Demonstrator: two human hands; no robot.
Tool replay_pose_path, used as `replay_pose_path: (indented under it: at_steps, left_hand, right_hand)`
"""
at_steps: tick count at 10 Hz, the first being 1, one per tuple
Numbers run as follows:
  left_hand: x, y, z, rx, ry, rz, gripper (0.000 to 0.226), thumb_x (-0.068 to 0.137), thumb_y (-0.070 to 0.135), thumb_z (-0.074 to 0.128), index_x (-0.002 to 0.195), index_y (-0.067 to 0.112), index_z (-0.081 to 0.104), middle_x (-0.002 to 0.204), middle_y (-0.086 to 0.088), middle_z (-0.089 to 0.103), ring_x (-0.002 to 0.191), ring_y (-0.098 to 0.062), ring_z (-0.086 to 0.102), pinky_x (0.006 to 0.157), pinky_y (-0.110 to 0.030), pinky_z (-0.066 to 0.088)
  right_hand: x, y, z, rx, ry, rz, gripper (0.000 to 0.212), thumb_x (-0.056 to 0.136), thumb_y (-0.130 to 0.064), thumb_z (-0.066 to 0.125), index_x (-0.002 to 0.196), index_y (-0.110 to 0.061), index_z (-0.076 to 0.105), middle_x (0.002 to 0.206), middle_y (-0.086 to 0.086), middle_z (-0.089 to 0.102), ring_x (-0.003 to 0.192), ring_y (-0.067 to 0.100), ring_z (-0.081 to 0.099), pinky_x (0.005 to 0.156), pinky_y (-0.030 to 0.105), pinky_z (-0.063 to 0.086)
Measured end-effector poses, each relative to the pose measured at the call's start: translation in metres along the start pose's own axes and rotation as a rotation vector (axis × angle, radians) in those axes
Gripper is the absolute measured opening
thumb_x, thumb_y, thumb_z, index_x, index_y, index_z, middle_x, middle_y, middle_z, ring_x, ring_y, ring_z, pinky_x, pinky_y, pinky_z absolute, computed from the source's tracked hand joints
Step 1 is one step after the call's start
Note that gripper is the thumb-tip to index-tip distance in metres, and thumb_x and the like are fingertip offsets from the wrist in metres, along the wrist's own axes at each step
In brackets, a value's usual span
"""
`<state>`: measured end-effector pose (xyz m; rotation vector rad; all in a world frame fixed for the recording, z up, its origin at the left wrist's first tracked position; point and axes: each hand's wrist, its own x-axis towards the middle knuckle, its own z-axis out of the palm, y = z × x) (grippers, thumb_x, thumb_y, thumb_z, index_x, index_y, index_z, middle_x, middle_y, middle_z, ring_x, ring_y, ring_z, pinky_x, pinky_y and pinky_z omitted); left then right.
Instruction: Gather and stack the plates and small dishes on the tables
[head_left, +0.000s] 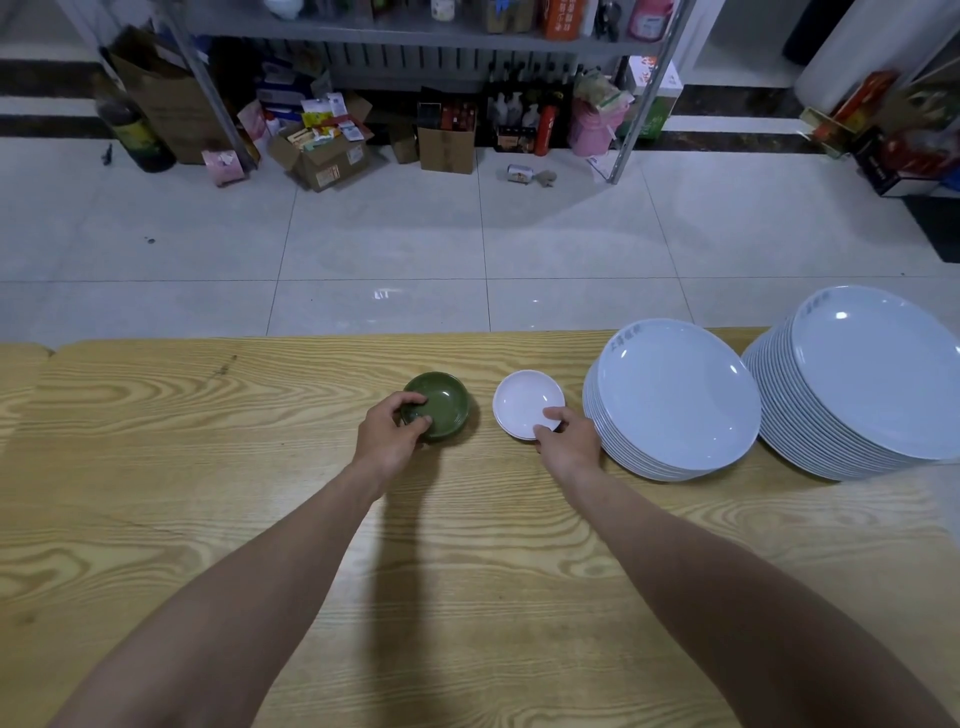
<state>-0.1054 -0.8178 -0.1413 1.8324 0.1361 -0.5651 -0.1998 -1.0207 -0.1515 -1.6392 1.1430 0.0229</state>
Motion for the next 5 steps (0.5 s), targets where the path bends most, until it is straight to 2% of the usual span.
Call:
replay_pose_path:
  at_steps: [1,2,3,4,5]
  left_hand:
    - [-0.001,0.002,-0.001,0.020,-0.016,0.022,0.025,0.091,0.005,0.065,0.111,0.020,0.069,0.125,-0.006,0.055,0.084,-0.012,0.063,0.076,-0.036,0.060]
    - [-0.007,0.009,-0.004,0.141,-0.022,0.089,0.032,0.092,0.012,0.064,0.123,0.020,0.065,0.121,0.002,0.052,0.082,-0.004,0.055,0.067,-0.012,0.049]
    - [-0.013,0.013,-0.009,0.303,-0.016,0.162,0.034,0.092,0.015,0.065,0.126,0.019,0.063,0.113,0.000,0.052,0.097,-0.014,0.049,0.084,-0.024,0.040]
    - [-0.024,0.019,-0.017,0.400,-0.049,0.176,0.039,0.091,0.019,0.066,0.129,0.022,0.061,0.129,-0.007,0.051,0.107,-0.024,0.057,0.099,-0.035,0.045]
    - [-0.036,0.030,-0.020,0.419,-0.026,0.183,0.039,0.092,0.019,0.065,0.131,0.019,0.059,0.135,-0.005,0.048,0.094,-0.015,0.060,0.089,-0.016,0.043]
  right_hand:
    - [-0.003,-0.002,-0.005,-0.090,-0.031,-0.046,0.036,0.093,-0.012,0.063,0.128,-0.017,0.062,0.131,0.005,0.057,0.116,0.026,0.058,0.092,0.028,0.045]
    - [-0.009,-0.004,-0.009,-0.215,-0.069,-0.109,0.046,0.093,-0.020,0.064,0.138,-0.019,0.055,0.141,0.008,0.051,0.128,0.025,0.048,0.101,0.028,0.036]
    - [-0.018,-0.006,-0.012,-0.335,-0.100,-0.164,0.059,0.094,-0.028,0.063,0.148,-0.020,0.043,0.144,0.011,0.048,0.133,0.027,0.044,0.106,0.032,0.034]
    - [-0.034,-0.011,-0.018,-0.431,-0.085,-0.203,0.063,0.094,-0.030,0.062,0.151,-0.018,0.037,0.143,0.012,0.048,0.131,0.028,0.046,0.100,0.032,0.038]
    - [-0.053,-0.006,-0.025,-0.504,-0.035,-0.280,0.060,0.096,-0.030,0.059,0.149,-0.013,0.037,0.145,0.012,0.045,0.132,0.028,0.044,0.101,0.034,0.039]
